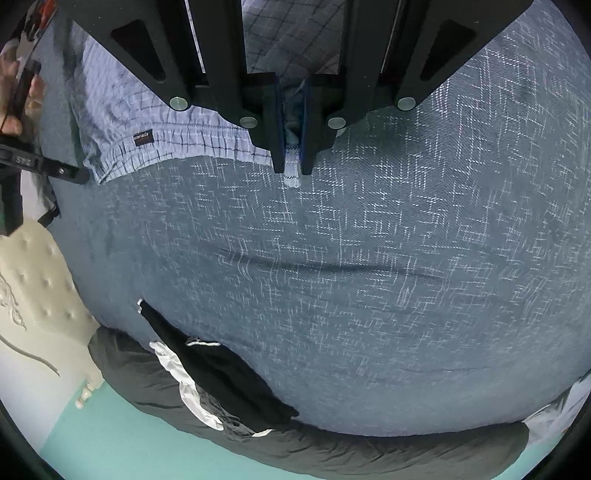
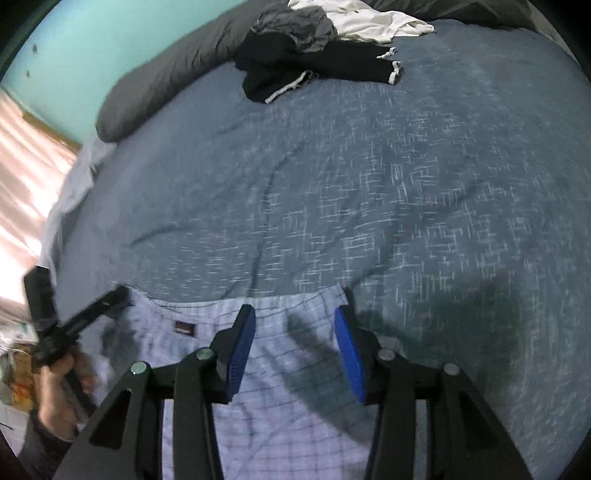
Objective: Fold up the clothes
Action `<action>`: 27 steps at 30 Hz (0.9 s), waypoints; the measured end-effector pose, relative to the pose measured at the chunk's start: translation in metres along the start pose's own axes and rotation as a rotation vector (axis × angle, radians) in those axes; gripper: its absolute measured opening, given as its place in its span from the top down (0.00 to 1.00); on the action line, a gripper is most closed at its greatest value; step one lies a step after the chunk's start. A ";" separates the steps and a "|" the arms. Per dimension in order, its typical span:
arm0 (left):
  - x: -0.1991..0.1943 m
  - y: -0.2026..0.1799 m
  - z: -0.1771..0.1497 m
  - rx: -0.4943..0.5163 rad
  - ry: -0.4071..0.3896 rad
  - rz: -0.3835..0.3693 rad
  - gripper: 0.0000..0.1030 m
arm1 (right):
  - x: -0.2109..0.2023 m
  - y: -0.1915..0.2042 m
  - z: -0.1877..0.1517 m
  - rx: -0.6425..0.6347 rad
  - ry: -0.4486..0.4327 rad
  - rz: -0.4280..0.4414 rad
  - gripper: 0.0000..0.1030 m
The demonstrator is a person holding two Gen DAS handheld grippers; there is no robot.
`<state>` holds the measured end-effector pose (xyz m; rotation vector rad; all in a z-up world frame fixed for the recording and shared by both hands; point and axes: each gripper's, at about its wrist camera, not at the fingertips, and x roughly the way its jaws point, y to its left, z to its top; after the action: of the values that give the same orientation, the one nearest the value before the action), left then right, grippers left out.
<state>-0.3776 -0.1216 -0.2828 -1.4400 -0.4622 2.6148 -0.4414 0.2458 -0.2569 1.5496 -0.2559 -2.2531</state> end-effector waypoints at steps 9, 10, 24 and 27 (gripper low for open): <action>0.003 0.003 -0.001 0.006 0.007 -0.006 0.93 | 0.027 -0.010 0.005 -0.069 0.043 -0.035 0.67; 0.003 0.004 -0.001 0.006 0.006 -0.008 0.93 | 0.028 -0.010 0.004 -0.073 0.040 -0.018 0.74; 0.004 -0.005 0.023 0.046 0.004 0.024 0.93 | 0.002 0.009 0.015 -0.160 -0.113 0.001 0.92; 0.009 -0.001 0.029 0.027 0.020 0.017 0.93 | 0.005 0.008 0.016 -0.162 -0.110 -0.018 0.92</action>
<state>-0.4071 -0.1241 -0.2756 -1.4665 -0.4120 2.6071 -0.4560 0.2350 -0.2526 1.3530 -0.0872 -2.3134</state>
